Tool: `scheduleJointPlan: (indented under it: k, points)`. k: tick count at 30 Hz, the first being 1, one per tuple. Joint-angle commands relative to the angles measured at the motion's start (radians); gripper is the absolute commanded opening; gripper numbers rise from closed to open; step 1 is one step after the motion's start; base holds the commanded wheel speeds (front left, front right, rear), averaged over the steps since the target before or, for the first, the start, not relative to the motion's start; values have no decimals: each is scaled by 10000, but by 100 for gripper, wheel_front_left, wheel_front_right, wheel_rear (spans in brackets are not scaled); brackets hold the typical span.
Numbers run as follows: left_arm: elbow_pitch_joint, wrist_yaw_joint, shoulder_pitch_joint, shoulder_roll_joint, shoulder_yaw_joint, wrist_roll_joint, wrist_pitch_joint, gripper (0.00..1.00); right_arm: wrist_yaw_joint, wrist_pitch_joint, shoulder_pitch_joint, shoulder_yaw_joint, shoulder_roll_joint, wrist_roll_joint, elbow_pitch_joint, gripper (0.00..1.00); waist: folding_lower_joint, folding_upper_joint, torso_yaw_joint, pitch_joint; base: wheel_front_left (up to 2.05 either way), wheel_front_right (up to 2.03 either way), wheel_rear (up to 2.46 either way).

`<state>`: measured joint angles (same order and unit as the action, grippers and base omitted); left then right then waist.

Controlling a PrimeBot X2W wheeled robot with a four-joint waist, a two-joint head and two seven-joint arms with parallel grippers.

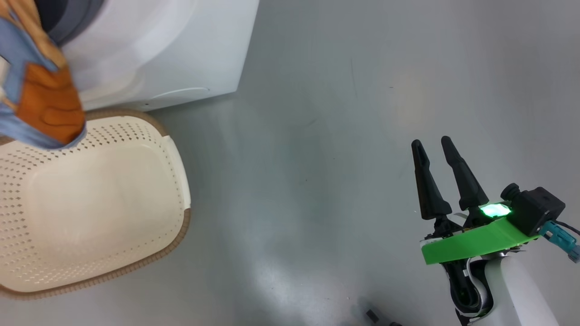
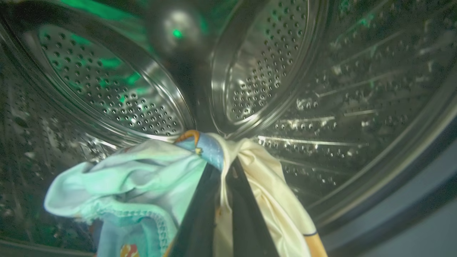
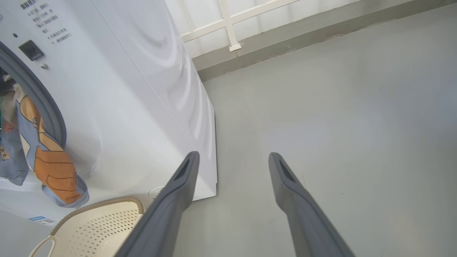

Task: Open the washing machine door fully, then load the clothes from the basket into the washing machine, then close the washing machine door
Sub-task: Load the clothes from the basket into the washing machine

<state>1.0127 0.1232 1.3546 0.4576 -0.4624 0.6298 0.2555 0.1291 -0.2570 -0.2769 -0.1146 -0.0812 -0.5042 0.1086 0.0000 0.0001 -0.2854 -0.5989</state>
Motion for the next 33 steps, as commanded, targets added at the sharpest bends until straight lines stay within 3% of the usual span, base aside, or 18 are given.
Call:
scheduleJointPlan:
  k: [1, 5, 9, 14, 15, 16, 17, 19, 20, 28, 33]
  points:
    - [-873, -234, 368, 623, 647, -420, 60, 0, 16, -48, -36, -225, 56, -55, -256, 100, 0, -1, -100, -115, 0, 0, 0]
    - [-2479, -578, 70, 693, 1823, -1393, 61, 0, 16, -48, -52, -243, 110, -63, -262, 100, 0, -1, -142, -211, 0, 0, 0]
    - [-3470, -652, -360, 550, 2717, -2131, 61, 0, 16, -48, -105, -276, 139, -62, -258, 100, 0, -1, -160, -273, 0, 0, 0]
    - [-3066, -299, -1055, 95, 3350, -2724, 62, 0, 16, -48, -141, -302, 159, -51, -244, 100, 0, -1, -115, -290, 0, 0, 0]
    - [-2697, -239, -1112, 2, 3396, -2711, 62, 9, 16, -48, -135, -304, 159, -48, -236, 100, 0, -1, -100, -283, 0, 0, 0]
    - [-2407, -174, -1116, -25, 3335, -2810, 62, 28, 16, -48, -131, -309, 159, -44, -230, 100, 0, -1, -89, -279, 0, 0, 0]
    - [-2042, -122, -1104, -84, 3347, -2789, 62, 35, 16, -48, -127, -320, 160, -41, -222, 100, 0, -1, -84, -265, 0, 0, 0]
    - [-1424, -39, -968, -141, 3286, -2779, 62, 84, 16, -48, -117, -337, 161, -37, -218, 100, 0, -1, -72, -258, 0, 0, 0]
    - [-1209, -14, -886, -156, 3292, -2761, 62, 99, 16, -48, -115, -342, 160, -37, -220, 100, 0, -1, -68, -257, 0, 0, 0]
    - [321, 68, -419, -371, 2869, -2518, 62, 100, 16, -48, -104, -329, 145, -31, -211, 100, 0, -1, 1, -219, 0, 0, 0]
    - [550, 72, -236, -428, 2393, -2178, 62, 100, 16, -48, -129, -314, 129, -26, -216, 100, 0, -1, 64, -232, 0, 0, 0]
